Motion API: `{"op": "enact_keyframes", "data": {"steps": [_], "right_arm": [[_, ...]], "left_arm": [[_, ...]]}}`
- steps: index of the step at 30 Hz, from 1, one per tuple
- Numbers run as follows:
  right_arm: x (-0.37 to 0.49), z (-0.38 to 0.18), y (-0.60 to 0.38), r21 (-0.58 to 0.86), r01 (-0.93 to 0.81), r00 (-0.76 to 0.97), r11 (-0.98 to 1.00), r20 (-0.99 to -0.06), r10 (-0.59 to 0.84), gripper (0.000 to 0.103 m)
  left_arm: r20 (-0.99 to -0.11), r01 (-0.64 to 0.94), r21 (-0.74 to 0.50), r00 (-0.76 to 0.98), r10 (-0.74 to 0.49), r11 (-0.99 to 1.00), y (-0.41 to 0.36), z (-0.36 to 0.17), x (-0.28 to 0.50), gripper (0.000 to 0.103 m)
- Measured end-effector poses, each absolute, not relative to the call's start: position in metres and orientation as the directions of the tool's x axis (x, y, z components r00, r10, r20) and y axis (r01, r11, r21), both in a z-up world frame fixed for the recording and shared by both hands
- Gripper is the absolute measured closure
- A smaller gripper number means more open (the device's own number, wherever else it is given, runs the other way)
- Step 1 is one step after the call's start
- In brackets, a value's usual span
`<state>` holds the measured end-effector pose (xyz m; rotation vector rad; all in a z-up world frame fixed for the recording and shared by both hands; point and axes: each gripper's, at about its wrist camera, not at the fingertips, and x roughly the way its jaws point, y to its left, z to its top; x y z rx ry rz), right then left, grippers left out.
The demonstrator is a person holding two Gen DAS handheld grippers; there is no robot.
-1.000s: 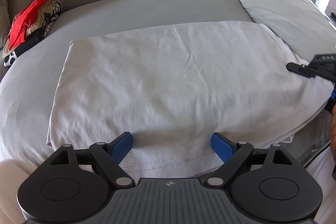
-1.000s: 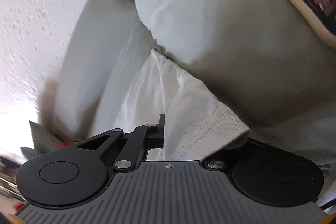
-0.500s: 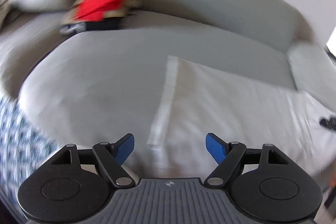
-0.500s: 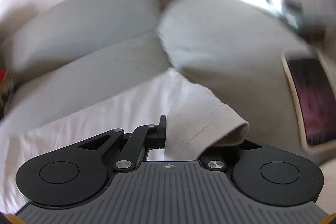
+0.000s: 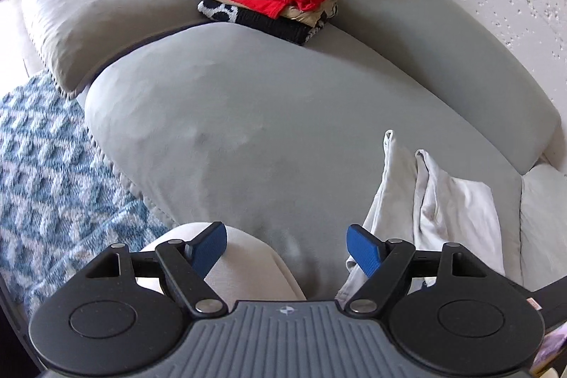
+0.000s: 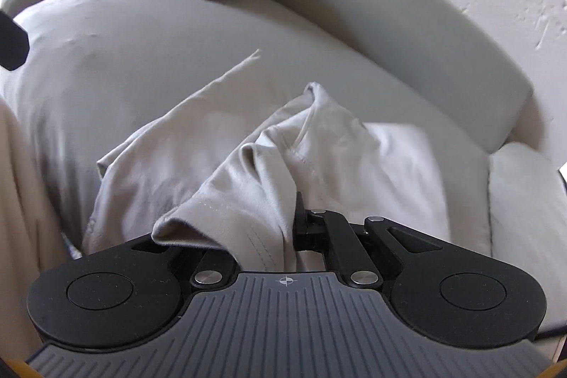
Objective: Fold clothes
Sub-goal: 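Lift the pinched edge with the right gripper and fold the shirt over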
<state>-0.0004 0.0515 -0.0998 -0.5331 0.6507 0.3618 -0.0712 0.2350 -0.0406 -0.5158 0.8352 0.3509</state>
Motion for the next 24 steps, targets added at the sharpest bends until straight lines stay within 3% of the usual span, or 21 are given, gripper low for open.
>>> {"op": "enact_keyframes", "data": {"steps": [5, 7, 11, 24], "right_arm": [[0.026, -0.07, 0.009, 0.027, -0.364, 0.673, 0.931, -0.684, 0.283, 0.1], [0.03, -0.059, 0.005, 0.098, -0.342, 0.682, 0.934, -0.658, 0.319, 0.1], [0.023, -0.049, 0.017, 0.148, -0.372, 0.672, 0.916, -0.638, 0.376, 0.1], [0.0, -0.048, 0.042, 0.115, -0.428, 0.65, 0.896, -0.65, 0.394, 0.1]], "left_arm": [[-0.772, -0.472, -0.298, 0.63, 0.081, 0.83, 0.234, -0.041, -0.066, 0.027], [-0.772, -0.466, -0.298, 0.631, 0.077, 0.833, 0.234, -0.041, -0.064, 0.027], [-0.773, -0.457, -0.294, 0.631, 0.073, 0.84, 0.231, -0.042, -0.062, 0.027], [-0.777, -0.471, -0.274, 0.623, 0.096, 0.839, 0.232, -0.041, -0.067, 0.027]]}}
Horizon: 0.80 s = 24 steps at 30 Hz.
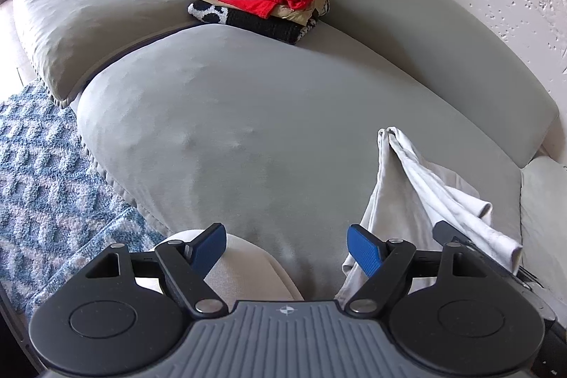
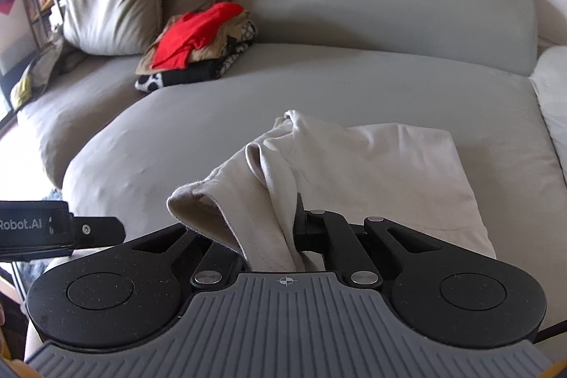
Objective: Fold clothes
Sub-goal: 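Lift the pinched edge with the right gripper and fold the shirt over, then open the right gripper and release the folded shirt onto the cushion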
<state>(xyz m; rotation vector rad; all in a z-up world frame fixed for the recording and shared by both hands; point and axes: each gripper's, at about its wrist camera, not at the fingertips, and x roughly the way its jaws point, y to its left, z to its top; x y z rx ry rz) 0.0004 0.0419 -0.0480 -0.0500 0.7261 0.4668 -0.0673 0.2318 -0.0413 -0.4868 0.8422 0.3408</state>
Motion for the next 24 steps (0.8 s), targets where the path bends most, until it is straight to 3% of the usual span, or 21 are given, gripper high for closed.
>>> {"op": "enact_keyframes", "data": {"steps": [7, 9, 11, 13, 17, 24], "right_arm": [[-0.005, -0.062, 0.056, 0.026, -0.539, 0.612, 0.842, -0.675, 0.413, 0.099], [-0.007, -0.067, 0.062, 0.002, -0.613, 0.559, 0.79, -0.705, 0.436, 0.09], [-0.014, -0.069, 0.061, 0.021, -0.698, 0.48, 0.716, -0.728, 0.49, 0.07], [-0.024, -0.063, 0.049, 0.059, -0.743, 0.433, 0.667, -0.717, 0.546, 0.061], [-0.033, -0.046, 0.002, 0.136, -0.693, 0.434, 0.708, -0.705, 0.561, 0.06], [-0.037, -0.026, -0.103, 0.245, -0.476, 0.557, 0.845, -0.659, 0.505, 0.055]], "left_arm": [[-0.783, -0.485, -0.252, 0.611, 0.118, 0.837, 0.23, -0.039, -0.069, 0.027], [-0.784, -0.49, -0.24, 0.607, 0.13, 0.838, 0.229, -0.038, -0.069, 0.027], [-0.784, -0.493, -0.228, 0.605, 0.142, 0.84, 0.228, -0.036, -0.07, 0.027], [-0.782, -0.496, -0.219, 0.604, 0.153, 0.84, 0.228, -0.034, -0.071, 0.026], [-0.782, -0.475, -0.216, 0.607, 0.14, 0.853, 0.223, -0.034, -0.068, 0.027], [-0.763, -0.292, -0.237, 0.646, 0.009, 0.927, 0.183, -0.035, -0.052, 0.036]]}}
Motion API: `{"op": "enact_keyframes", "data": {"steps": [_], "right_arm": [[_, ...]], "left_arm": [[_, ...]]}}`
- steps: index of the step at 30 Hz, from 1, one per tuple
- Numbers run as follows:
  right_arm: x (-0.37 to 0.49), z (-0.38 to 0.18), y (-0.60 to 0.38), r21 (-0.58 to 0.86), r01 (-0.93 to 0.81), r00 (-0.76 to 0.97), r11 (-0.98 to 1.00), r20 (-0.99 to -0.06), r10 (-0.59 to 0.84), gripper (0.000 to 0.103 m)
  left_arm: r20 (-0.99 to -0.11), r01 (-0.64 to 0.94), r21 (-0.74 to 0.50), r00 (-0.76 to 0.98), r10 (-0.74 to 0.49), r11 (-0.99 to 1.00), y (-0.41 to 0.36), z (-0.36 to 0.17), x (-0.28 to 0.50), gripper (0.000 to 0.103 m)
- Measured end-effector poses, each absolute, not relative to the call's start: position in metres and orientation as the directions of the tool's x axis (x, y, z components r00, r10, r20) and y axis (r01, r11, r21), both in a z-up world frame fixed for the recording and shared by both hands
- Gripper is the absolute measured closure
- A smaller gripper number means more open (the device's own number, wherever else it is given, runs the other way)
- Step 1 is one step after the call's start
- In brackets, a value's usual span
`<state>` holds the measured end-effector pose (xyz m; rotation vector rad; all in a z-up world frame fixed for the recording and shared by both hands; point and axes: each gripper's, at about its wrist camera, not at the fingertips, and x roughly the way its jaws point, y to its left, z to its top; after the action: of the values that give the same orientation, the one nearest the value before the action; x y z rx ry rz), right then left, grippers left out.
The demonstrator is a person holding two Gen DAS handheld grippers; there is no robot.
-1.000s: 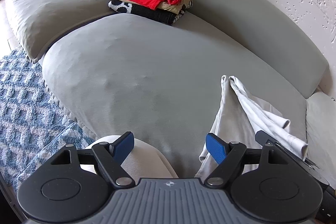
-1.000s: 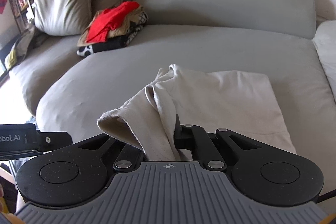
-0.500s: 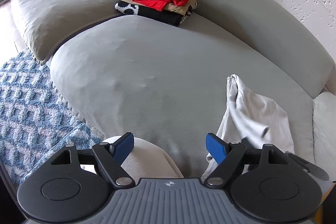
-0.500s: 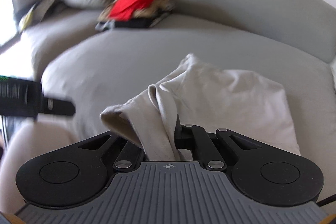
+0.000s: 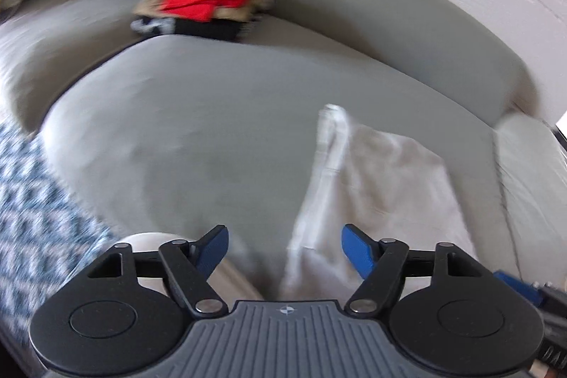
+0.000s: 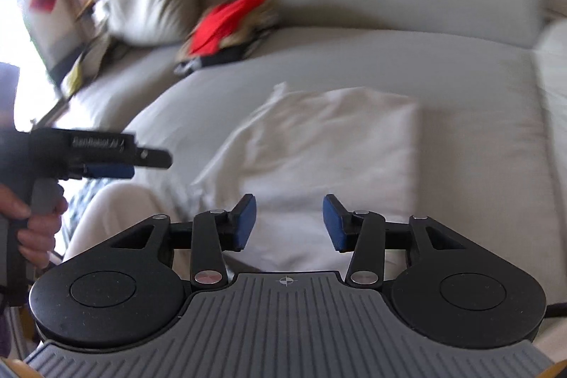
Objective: Fold clothes
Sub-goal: 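Open the right gripper and release the folded shirt onto the cushion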
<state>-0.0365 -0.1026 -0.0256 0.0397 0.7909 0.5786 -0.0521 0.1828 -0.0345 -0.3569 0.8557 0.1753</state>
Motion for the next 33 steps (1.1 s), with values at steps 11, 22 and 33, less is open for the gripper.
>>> {"op": "enact_keyframes", "data": {"steps": [11, 22, 33], "right_arm": [[-0.014, -0.056, -0.108, 0.189, -0.388, 0.587, 0.902, -0.704, 0.4, 0.094], [-0.025, -0.077, -0.12, 0.113, -0.397, 0.516, 0.911, -0.793, 0.323, 0.086], [-0.001, -0.051, -0.122, 0.23, -0.328, 0.588, 0.916, -0.709, 0.389, 0.08]], "left_arm": [[-0.809, -0.211, -0.187, 0.587, -0.028, 0.959, 0.136, -0.079, -0.016, 0.073], [-0.844, -0.247, -0.156, 0.536, 0.001, 0.956, 0.145, -0.096, -0.017, 0.066], [-0.771, -0.124, -0.163, 0.634, -0.048, 0.979, 0.108, -0.064, -0.015, 0.069]]}}
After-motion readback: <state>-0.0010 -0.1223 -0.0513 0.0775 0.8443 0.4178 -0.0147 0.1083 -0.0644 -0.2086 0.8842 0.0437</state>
